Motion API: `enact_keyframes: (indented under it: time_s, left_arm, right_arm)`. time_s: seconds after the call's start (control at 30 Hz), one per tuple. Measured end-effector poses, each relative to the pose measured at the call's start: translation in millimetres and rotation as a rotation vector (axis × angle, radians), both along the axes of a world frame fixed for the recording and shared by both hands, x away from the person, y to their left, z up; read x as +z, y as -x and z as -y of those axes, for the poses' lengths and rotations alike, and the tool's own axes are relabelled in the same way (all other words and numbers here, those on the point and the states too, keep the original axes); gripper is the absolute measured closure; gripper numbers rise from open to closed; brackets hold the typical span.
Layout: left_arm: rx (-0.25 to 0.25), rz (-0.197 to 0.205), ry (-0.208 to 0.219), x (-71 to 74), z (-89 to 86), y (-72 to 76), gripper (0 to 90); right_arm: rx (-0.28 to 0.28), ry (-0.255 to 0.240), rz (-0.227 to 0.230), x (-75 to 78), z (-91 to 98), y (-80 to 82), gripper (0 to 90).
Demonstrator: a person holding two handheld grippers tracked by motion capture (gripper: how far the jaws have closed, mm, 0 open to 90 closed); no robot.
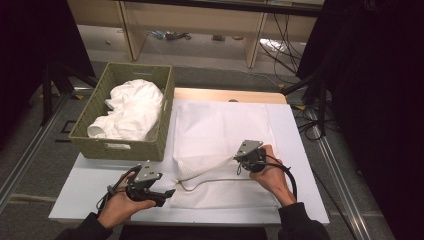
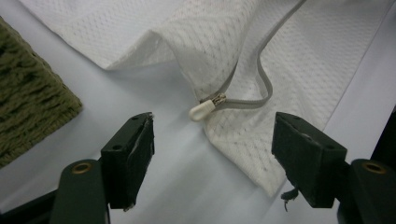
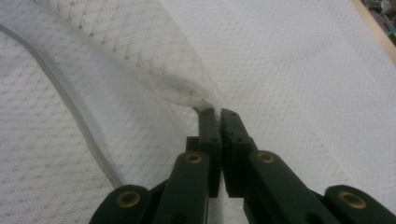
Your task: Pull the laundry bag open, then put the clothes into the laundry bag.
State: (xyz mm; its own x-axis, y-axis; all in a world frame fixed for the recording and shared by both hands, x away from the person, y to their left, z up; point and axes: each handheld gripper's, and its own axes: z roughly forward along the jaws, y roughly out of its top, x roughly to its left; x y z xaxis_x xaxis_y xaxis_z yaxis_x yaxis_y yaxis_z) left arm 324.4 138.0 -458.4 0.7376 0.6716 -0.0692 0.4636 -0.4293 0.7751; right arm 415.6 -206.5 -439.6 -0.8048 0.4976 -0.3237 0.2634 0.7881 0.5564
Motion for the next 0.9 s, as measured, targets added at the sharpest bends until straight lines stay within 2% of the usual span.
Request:
enact_keyframes:
  time_s: [0.07, 0.1, 0.13, 0.17, 0.2, 0.37, 0.43, 0.5, 0.57, 0.63, 0.67, 0.7, 0.77, 0.8, 0.83, 0.9]
  left_arm:
    - [0.002, 0.001, -0.002, 1.7, -0.5, 0.3, 29.8]
    - [0.003, 0.010, 0.001, 2.2, -0.9, 0.0, 29.8]
    - [0.006, 0.010, 0.001, 3.8, -1.3, 0.7, 29.8]
    - [0.012, 0.012, 0.016, 4.4, -0.9, 0.8, 29.8]
    - [0.011, 0.017, 0.011, 6.5, -1.2, 1.0, 29.8]
    - [0.012, 0.027, 0.040, 11.7, -0.9, -0.7, 29.6]
    - [0.013, 0.030, 0.025, 13.2, -2.1, -1.3, 29.0]
    - [0.010, 0.025, 0.027, 12.6, -2.5, -0.4, 27.0]
    - [0.006, 0.024, 0.028, 12.6, -3.0, 0.0, 27.0]
    - [-0.004, 0.035, 0.028, 14.2, -3.6, -1.0, 26.7]
    - [0.010, 0.029, 0.035, 14.5, -2.9, -0.2, 26.7]
    - [0.011, 0.033, 0.034, 15.1, -2.8, -0.1, 26.7]
    - [0.002, 0.042, 0.034, 15.3, -2.5, -0.8, 26.7]
    - [-0.005, 0.045, 0.012, 16.0, -3.8, -1.4, 26.5]
    - [0.004, 0.030, 0.040, 15.6, -2.2, -0.6, 26.5]
    - [0.003, 0.036, 0.034, 16.8, -2.6, -1.8, 26.5]
  right_arm:
    - [0.006, -0.006, -0.003, 2.3, 0.3, -0.3, 89.4]
    - [0.008, -0.030, 0.005, 7.2, -0.7, 0.6, 89.5]
    - [0.021, -0.027, 0.015, 8.6, -1.2, -0.2, 89.5]
    - [0.004, -0.034, 0.012, 10.7, -1.8, 0.0, 89.5]
    - [0.010, -0.039, 0.018, 12.4, -1.8, -1.7, 89.5]
    - [0.011, -0.065, 0.041, 21.7, 0.7, -5.3, 89.5]
    - [0.021, -0.071, 0.055, 24.5, 1.6, -6.2, 89.6]
    - [0.003, -0.081, 0.056, 27.4, 2.9, -5.3, 89.6]
    - [-0.007, -0.084, 0.053, 28.4, 2.8, -4.9, 89.5]
    - [-0.001, -0.080, 0.066, 29.9, 3.9, -5.3, 89.5]
    - [0.018, -0.074, 0.076, 30.5, 4.1, -6.3, 89.5]
    - [0.000, -0.085, 0.070, 30.7, 3.5, -4.9, 89.5]
    - [0.000, -0.086, 0.068, 31.3, 3.3, -5.0, 89.5]
    - [0.003, -0.082, 0.070, 32.7, 3.0, -5.8, 89.5]
    - [0.000, -0.087, 0.073, 33.0, 2.9, -5.8, 89.5]
    - [0.000, -0.089, 0.072, 33.8, 3.1, -6.4, 89.5]
